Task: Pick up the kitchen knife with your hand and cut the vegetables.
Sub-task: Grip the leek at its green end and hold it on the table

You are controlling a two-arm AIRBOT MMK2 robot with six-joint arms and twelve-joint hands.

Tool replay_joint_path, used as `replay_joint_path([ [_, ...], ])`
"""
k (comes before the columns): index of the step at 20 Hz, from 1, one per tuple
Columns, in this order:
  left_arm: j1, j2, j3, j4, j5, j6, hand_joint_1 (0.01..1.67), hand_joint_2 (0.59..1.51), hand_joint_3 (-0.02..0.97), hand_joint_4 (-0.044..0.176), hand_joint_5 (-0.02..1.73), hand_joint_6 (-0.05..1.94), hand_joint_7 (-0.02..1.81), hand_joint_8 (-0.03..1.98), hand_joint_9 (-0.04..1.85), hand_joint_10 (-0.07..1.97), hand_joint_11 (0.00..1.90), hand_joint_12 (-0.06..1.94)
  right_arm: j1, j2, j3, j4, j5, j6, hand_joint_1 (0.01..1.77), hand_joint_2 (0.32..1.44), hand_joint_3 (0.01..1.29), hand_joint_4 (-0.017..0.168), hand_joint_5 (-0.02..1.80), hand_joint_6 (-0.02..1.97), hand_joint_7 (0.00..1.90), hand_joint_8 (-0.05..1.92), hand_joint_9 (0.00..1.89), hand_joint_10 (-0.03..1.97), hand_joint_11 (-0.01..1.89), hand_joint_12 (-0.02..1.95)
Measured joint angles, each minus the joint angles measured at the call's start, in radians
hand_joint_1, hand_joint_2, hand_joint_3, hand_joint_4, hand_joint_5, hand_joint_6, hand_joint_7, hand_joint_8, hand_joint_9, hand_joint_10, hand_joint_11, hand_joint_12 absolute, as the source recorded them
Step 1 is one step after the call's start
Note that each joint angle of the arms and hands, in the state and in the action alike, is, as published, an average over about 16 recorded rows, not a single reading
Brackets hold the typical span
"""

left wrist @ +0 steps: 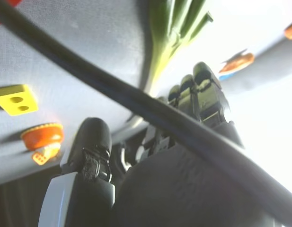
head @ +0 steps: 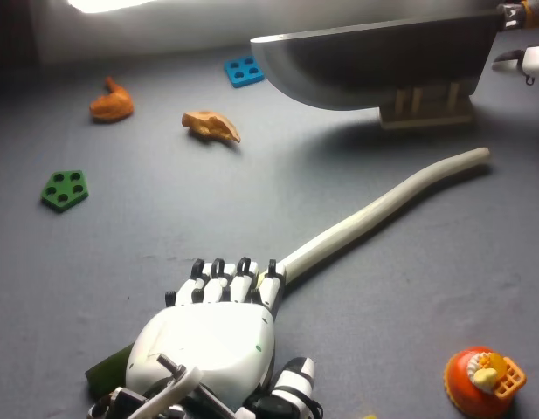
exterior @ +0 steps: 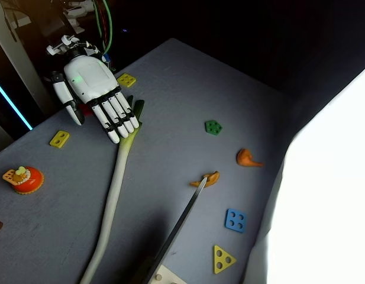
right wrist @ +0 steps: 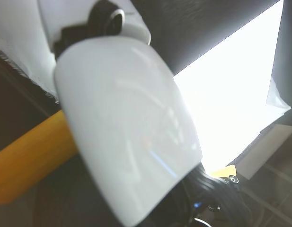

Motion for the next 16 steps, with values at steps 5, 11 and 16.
replay_joint_path([
  [5,-0.003,-0.011,0.003,-0.006,0.003,0.01,0.23,1.486,0.01,0.029,0.02,0.0,0.02,0.0,0.02,0.01,0.02,0.02,-0.001,-0.002,0.0,0.012,0.004,-0.005,1.05,1.0,0.02,0.007,0.13,0.14,0.14,0.14,0.13,0.25,0.03,0.37],
  [11,0.001,-0.019,0.007,-0.006,0.006,0.017,0.21,1.488,0.01,0.028,0.02,0.0,0.02,0.0,0.02,0.01,0.02,0.0,-0.002,-0.005,0.0,0.026,0.009,-0.014,1.06,1.06,0.02,0.002,0.39,0.67,0.37,0.81,0.34,0.94,0.2,1.1],
  [16,0.008,-0.02,0.01,-0.005,0.007,0.017,0.23,1.488,0.009,0.026,0.02,0.0,0.02,0.0,0.02,0.01,0.02,0.01,-0.003,-0.007,0.001,0.034,0.014,-0.022,1.11,1.02,0.2,0.0,0.64,1.19,0.68,1.4,0.66,1.51,0.52,1.63],
])
